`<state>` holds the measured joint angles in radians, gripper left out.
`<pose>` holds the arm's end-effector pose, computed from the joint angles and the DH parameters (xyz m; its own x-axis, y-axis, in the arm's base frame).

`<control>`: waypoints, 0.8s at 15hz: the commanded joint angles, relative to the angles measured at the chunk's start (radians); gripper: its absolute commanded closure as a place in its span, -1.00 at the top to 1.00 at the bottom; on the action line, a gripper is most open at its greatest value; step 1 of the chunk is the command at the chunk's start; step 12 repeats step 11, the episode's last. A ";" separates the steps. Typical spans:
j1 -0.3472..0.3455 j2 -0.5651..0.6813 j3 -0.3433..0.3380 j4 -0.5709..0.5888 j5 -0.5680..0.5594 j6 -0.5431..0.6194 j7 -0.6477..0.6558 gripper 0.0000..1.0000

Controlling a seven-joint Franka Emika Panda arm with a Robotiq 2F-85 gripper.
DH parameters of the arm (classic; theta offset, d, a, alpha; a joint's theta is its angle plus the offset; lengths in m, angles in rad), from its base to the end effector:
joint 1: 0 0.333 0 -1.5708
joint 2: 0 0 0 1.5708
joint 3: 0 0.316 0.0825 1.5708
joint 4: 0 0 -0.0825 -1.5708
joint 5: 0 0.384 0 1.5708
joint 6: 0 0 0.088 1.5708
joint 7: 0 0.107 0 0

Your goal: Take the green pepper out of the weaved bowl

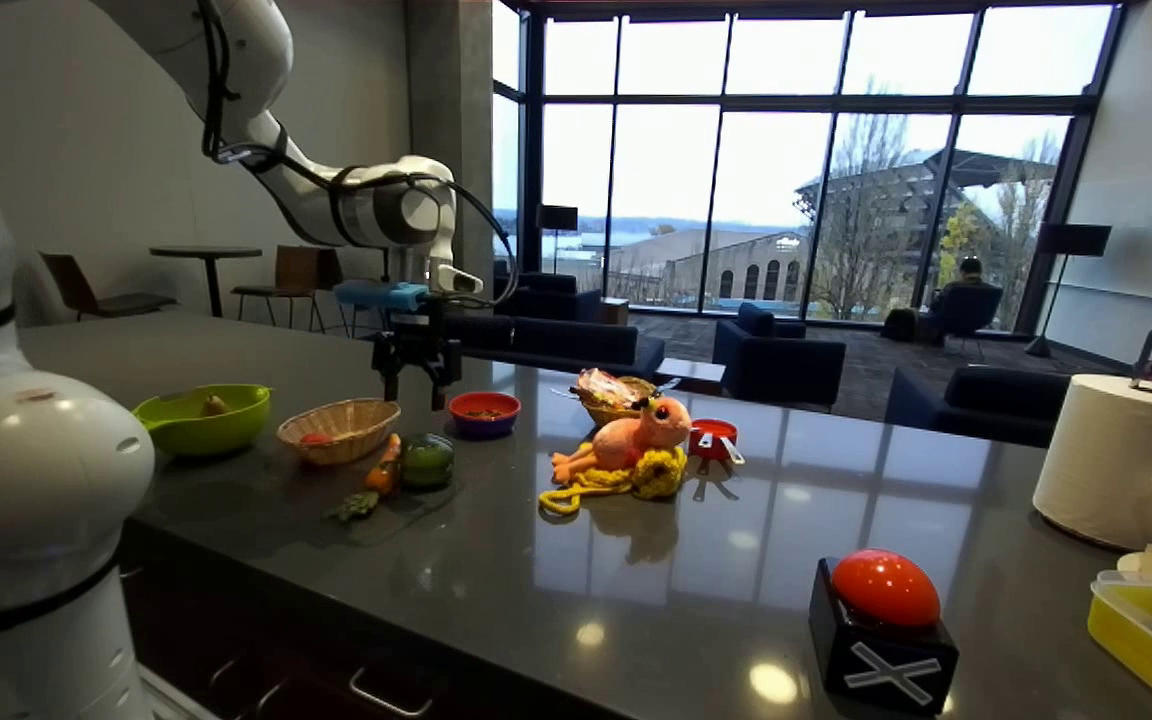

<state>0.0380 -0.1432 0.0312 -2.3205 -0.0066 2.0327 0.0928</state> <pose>0.4697 0.0323 0.3879 0.9895 -0.0223 -0.1426 -0.0192 -0.9995 0.0232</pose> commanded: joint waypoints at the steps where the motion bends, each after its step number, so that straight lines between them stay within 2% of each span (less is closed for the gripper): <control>1: -0.005 -0.111 0.008 -0.008 0.001 -0.126 0.050 1.00; 6: -0.002 -0.234 0.016 -0.028 0.020 -0.235 0.067 1.00; 7: -0.006 -0.167 0.016 0.001 0.002 -0.208 0.050 1.00; 12: -0.006 -0.215 0.020 -0.012 0.002 -0.230 0.054 1.00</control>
